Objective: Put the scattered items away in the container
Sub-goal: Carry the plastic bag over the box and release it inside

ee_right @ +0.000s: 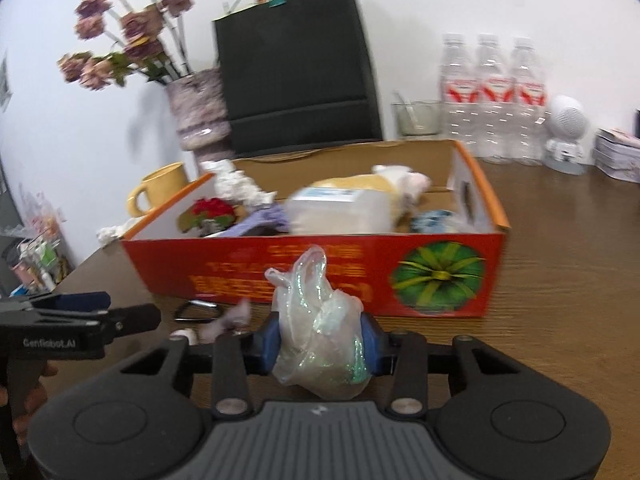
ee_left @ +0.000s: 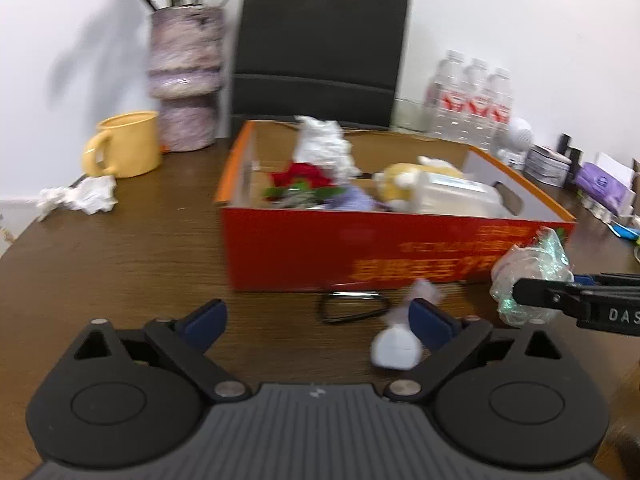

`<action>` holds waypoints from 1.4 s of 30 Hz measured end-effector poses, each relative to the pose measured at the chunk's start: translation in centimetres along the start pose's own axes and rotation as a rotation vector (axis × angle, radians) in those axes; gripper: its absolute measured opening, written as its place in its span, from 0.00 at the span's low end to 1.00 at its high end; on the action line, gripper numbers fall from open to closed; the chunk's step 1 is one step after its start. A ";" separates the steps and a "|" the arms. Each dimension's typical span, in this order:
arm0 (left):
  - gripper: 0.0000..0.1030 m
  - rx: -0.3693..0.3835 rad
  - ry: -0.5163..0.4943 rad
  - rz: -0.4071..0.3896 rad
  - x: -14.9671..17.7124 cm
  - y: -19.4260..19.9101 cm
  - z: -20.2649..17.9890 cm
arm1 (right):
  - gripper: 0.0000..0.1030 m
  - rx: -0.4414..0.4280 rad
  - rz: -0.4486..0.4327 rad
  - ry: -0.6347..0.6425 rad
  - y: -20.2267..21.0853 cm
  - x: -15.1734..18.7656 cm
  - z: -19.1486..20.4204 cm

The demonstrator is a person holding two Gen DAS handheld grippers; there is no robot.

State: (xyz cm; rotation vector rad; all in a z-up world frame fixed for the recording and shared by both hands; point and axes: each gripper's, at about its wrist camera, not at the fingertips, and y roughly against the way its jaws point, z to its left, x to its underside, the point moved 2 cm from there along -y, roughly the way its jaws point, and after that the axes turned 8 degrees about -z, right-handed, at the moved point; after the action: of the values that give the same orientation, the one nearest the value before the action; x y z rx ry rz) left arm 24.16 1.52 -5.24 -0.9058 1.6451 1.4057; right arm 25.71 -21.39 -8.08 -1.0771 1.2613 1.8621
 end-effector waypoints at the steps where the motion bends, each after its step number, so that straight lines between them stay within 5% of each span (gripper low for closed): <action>1: 0.89 0.011 -0.008 0.001 -0.1 -0.2 -0.7 | 0.39 0.008 -0.003 -0.004 0.2 0.0 -0.5; 6: 0.64 0.061 -0.051 0.002 -0.3 -1.5 -3.9 | 0.39 0.028 -0.016 -0.011 0.7 -0.4 -2.5; 8: 0.45 0.069 -0.079 0.010 -0.3 -2.2 -4.9 | 0.39 0.031 -0.015 -0.010 0.8 -0.5 -3.1; 13: 0.29 0.087 -0.122 0.038 0.0 -3.9 -6.4 | 0.39 0.022 -0.009 -0.007 0.8 -0.6 -4.1; 28: 0.16 0.115 -0.112 0.055 0.3 -4.1 -6.1 | 0.39 0.008 -0.007 -0.002 1.1 -0.4 -4.1; 37: 0.16 0.156 -0.095 0.007 -0.4 -1.9 -5.9 | 0.39 -0.013 -0.031 0.012 1.9 -0.7 -3.5; 42: 0.16 0.198 -0.069 -0.084 -2.5 0.8 -5.5 | 0.39 -0.046 -0.098 0.047 3.6 -2.2 -2.3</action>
State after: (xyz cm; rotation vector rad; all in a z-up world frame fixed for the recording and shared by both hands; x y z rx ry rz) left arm 23.97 -3.73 -2.12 -0.7946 1.6420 1.1806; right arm 24.30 -24.87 -5.06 -1.1914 1.1759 1.8099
